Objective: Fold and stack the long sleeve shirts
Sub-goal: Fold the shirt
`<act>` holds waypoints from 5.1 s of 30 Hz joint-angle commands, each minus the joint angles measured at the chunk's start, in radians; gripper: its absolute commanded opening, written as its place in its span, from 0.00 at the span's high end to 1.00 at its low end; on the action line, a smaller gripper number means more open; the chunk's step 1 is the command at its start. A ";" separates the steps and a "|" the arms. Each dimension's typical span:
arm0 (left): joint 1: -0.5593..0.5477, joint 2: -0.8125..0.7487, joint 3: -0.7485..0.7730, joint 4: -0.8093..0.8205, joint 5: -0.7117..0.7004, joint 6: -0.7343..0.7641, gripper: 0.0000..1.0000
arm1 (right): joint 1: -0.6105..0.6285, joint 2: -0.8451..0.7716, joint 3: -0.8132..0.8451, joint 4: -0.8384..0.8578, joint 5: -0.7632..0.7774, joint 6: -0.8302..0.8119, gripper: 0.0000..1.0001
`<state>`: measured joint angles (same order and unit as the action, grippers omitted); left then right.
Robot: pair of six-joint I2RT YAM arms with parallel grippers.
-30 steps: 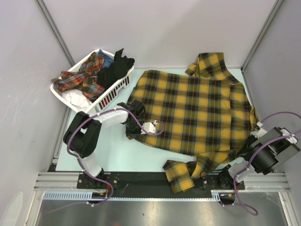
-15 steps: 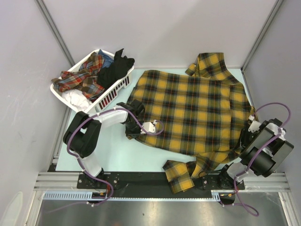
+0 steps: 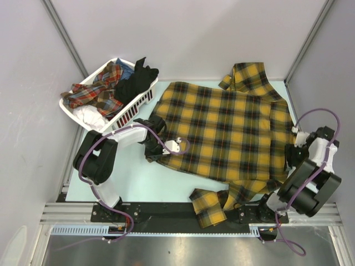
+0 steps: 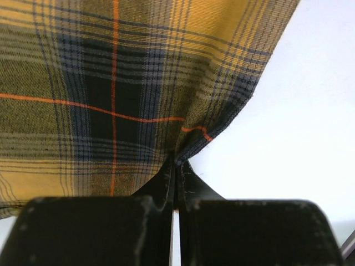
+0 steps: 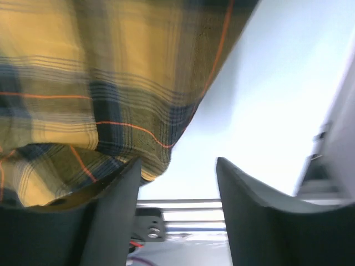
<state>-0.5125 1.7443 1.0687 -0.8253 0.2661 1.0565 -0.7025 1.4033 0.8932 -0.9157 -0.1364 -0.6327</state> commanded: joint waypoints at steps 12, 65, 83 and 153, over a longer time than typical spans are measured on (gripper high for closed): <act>0.060 0.009 0.010 -0.029 0.004 0.020 1.00 | 0.015 -0.509 -0.221 -0.448 -0.362 -0.933 0.49; 0.108 -0.094 -0.104 0.038 0.044 -0.052 1.00 | 0.501 -0.537 -0.376 -0.220 -0.333 -1.056 0.57; 0.120 -0.144 0.149 -0.104 0.053 -0.027 1.00 | 0.281 -0.285 0.018 -0.338 -0.462 -1.033 1.00; 0.206 0.471 0.812 -0.103 0.094 0.085 0.42 | 0.411 0.444 0.730 -0.261 -0.213 -0.489 0.35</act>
<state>-0.2813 2.2074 1.8626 -0.9123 0.3042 1.0695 -0.3004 1.8351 1.5879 -1.1156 -0.4046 -1.0367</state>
